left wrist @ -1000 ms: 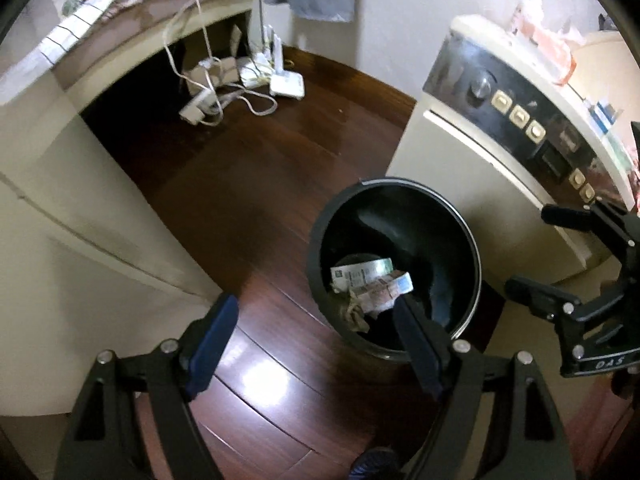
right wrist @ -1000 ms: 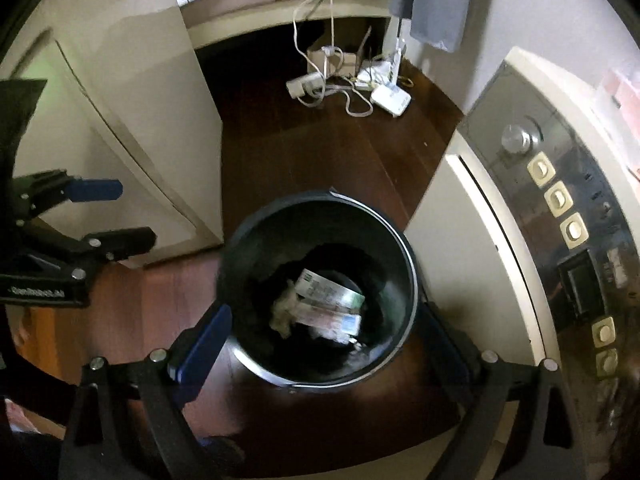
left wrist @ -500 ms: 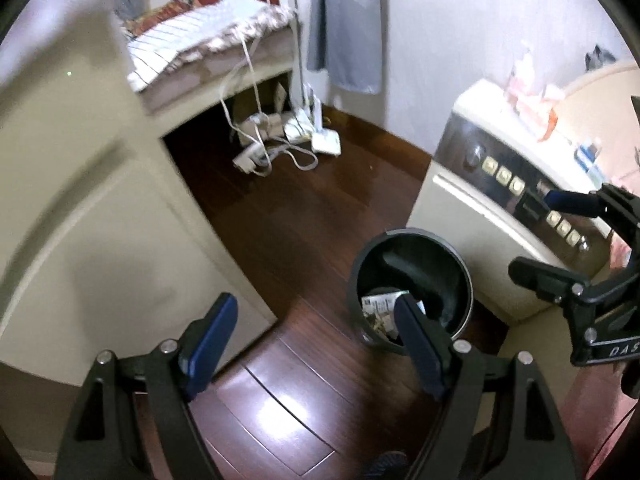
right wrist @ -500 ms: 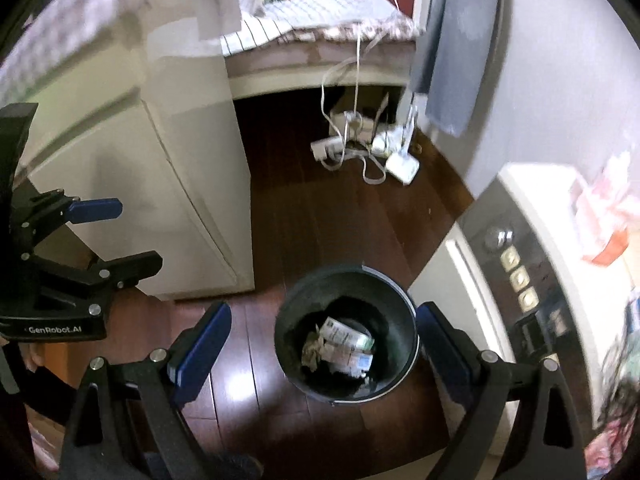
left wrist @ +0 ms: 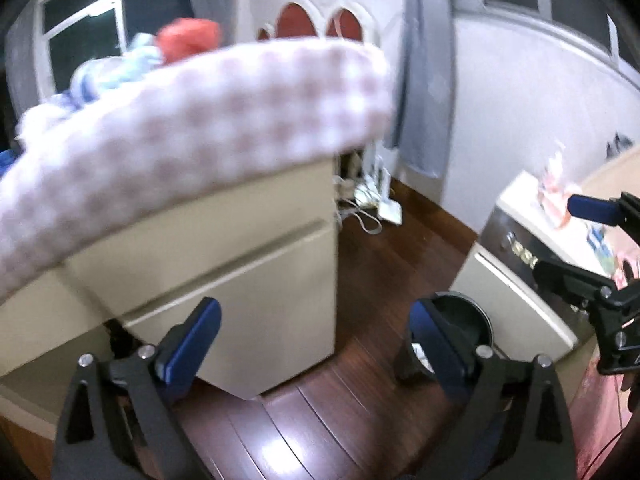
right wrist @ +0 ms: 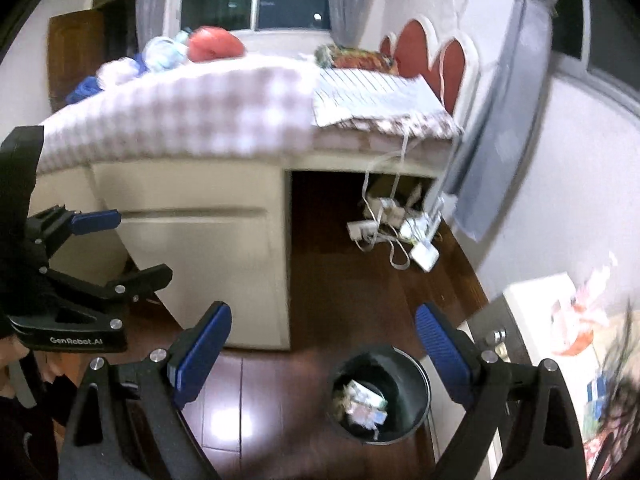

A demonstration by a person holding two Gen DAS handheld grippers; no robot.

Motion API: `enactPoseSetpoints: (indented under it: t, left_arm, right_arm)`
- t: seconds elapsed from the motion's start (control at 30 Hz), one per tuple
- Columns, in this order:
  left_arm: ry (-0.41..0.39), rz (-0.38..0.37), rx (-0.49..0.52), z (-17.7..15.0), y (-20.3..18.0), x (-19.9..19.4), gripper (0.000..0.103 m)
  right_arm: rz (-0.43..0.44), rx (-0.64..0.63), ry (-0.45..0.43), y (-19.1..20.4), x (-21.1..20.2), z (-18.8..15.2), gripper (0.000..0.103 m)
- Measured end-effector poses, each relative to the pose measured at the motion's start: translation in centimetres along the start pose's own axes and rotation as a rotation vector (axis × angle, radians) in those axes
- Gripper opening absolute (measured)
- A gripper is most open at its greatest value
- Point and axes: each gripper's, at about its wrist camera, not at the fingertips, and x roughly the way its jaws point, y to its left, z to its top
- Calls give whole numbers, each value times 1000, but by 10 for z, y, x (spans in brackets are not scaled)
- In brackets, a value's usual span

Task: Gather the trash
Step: 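Move both open tools back toward the bed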

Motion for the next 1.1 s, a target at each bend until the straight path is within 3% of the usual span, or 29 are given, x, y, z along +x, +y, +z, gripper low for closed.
enactPoseSetpoints:
  t: [0.33,0.5,0.7,0.8,1.0,1.1]
  left_arm:
    - [-100,85,-157,1,73,-55,97]
    - [-153,156,-206,5,114,-79,98]
    - [-197,194,-275,11,162,-97,97]
    - [-206,201,-283,16,177,-100,97]
    - [-251,309,-274,36,200,-110,97]
    - [-272,321,-283,47,218,-116,97]
  right_arm:
    - [69,-49,-121,69,-32,53,95]
    - [134,3,-159,87,-35,88,95]
    - [140,80,-180,99,-32,121,95]
    - [149,90,-186,103,-29,135,95]
    - [167,49,-217,118,-27,165,95]
    - [162,36,-240,120,-29,176,95]
